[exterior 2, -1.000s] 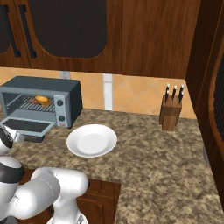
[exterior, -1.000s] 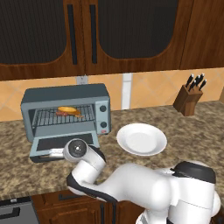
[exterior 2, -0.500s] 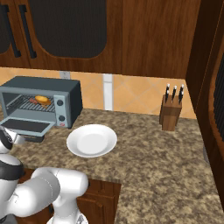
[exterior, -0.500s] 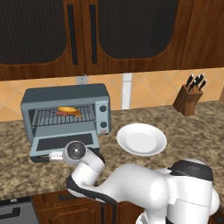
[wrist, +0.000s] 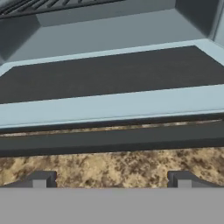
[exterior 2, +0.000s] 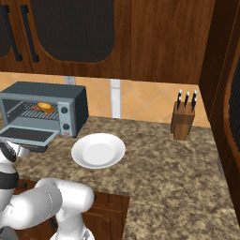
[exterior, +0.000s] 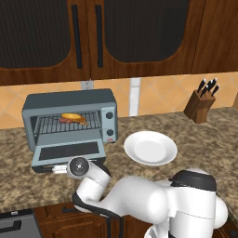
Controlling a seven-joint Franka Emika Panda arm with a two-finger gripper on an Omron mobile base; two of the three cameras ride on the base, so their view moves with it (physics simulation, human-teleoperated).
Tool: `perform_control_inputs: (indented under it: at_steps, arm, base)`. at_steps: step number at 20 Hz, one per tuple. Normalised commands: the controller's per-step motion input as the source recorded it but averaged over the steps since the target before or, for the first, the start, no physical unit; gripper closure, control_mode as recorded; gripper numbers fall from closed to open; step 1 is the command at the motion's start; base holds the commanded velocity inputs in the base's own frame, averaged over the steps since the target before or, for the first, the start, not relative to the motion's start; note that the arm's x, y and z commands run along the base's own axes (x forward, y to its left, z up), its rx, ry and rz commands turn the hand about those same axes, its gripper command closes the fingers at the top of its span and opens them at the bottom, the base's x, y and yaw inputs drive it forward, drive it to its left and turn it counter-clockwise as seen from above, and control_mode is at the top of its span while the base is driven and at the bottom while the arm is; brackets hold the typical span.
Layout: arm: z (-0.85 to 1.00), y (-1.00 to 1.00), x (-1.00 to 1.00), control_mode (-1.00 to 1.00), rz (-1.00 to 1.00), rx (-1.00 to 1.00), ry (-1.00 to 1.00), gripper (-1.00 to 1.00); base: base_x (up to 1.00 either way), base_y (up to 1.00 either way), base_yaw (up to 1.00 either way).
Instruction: Pick up the kebab skewer and baguette bread, and place them inside the toaster oven. Close the toaster oven door and start by setting the timer.
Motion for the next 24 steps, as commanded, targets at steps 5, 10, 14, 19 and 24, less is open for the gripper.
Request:
perform_control_inputs:
  at_steps: [5, 10, 14, 19, 24]
  arm:
    - [-0.11, 0.00, 0.06, -1.00, 0.00, 0.00, -0.05, -1.00]
    - [-0.12, 0.00, 0.20, -1.00, 0.00, 0.00, -0.01, -1.00]
    - [-0.13, 0.00, 0.20, -1.00, 0.00, 0.00, 0.00, -1.00]
    - [-0.12, 0.00, 0.01, -1.00, 0.00, 0.00, -0.02, -1.00]
    - [-0.20, 0.00, 0.00, -1.00, 0.00, 0.00, -0.01, -1.00]
  base:
    - [0.00, 0.00, 0.00]
    - [0.00, 0.00, 0.00]
    - [0.00, 0.00, 0.00]
    - [0.00, 0.00, 0.00]
    - [0.00, 0.00, 0.00]
